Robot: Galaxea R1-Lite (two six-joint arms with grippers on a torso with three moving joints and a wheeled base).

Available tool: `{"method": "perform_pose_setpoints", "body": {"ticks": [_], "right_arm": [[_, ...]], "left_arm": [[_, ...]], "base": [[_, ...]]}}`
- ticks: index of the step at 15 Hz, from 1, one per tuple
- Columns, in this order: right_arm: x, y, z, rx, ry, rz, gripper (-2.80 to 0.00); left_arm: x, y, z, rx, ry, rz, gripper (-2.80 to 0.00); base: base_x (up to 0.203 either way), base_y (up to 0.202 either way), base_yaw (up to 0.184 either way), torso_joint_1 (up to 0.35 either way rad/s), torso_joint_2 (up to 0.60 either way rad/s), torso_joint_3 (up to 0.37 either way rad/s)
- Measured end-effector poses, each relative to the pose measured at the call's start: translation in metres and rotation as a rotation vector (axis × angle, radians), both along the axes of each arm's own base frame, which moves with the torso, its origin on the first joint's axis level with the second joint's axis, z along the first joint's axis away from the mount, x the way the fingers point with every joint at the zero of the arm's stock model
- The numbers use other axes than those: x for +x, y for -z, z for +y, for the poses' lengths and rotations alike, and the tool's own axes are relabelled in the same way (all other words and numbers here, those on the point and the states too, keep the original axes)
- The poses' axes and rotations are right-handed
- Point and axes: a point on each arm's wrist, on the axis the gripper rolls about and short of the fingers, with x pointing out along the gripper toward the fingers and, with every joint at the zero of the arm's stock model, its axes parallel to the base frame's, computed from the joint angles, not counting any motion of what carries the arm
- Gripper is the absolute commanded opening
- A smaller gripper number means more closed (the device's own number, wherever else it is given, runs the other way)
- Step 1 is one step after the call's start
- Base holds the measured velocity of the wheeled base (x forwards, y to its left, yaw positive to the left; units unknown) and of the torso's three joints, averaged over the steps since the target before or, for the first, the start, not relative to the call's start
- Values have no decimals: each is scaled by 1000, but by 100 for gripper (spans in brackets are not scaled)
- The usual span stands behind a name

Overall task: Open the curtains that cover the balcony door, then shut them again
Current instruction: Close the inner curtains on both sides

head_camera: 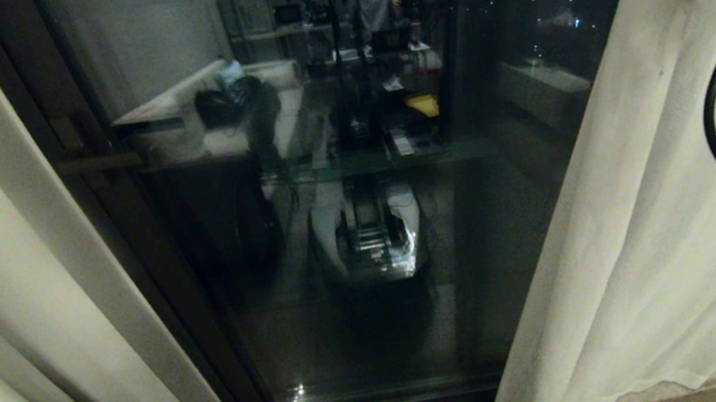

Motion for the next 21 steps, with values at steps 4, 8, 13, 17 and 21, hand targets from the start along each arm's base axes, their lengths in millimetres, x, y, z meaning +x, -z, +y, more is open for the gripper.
{"method": "perform_pose_setpoints", "body": {"ticks": [4,8,13,17,21], "right_arm": [[-2,3,6,-5,-26,10,-280],[-2,8,8,-12,-32,33,0],[-5,8,7,-9,-33,28,0],[-15,7,3,-1,-19,23,0],[-31,9,-4,23,40,25,0]], "left_arm": [[0,0,0,0,1,0,-280],[0,0,0,0,0,0,-280],[0,0,0,0,1,0,-280],[0,0,0,0,0,0,-280],[0,0,0,0,0,0,-280]], "base": [[0,0,0,0,0,0],[0,0,0,0,0,0],[0,0,0,0,0,0],[0,0,0,0,0,0],[0,0,0,0,0,0]]}}
